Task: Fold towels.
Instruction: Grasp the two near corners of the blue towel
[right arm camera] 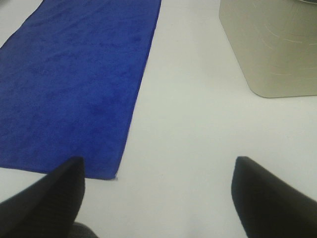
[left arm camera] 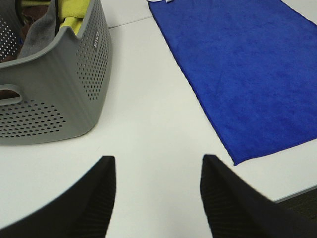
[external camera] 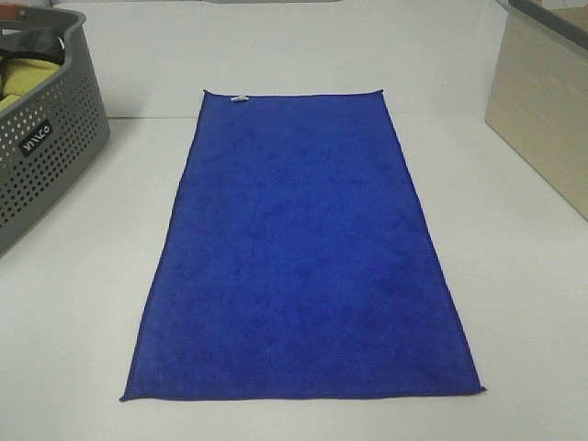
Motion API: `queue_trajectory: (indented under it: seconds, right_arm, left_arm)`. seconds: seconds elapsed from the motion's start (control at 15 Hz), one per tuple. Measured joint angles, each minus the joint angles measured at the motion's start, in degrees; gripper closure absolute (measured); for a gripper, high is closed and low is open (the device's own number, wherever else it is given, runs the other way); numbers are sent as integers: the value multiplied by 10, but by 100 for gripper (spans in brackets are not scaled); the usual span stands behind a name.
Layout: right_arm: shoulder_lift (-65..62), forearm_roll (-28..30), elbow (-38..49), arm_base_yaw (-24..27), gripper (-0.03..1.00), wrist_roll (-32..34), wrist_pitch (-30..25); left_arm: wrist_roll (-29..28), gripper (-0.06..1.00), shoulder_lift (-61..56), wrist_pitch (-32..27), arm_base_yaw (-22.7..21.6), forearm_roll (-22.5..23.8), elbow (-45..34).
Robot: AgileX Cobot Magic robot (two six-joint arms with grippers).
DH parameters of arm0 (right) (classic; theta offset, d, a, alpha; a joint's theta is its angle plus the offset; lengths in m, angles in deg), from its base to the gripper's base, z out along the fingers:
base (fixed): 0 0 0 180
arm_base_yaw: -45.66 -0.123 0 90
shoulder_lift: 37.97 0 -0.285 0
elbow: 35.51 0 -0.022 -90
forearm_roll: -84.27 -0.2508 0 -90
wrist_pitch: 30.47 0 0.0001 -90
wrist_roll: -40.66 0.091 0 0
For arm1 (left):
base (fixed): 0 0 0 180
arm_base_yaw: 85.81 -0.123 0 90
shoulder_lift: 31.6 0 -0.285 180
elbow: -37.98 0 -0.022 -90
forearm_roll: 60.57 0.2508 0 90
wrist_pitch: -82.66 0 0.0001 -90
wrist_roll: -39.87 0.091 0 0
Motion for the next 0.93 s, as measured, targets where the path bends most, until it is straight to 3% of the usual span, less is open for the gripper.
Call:
queue_trajectory:
  seconds: [0.93]
  right_arm:
    - [0,0,0,0,20,0,0]
  left_arm:
    - [0,43,0,0,0,0,0]
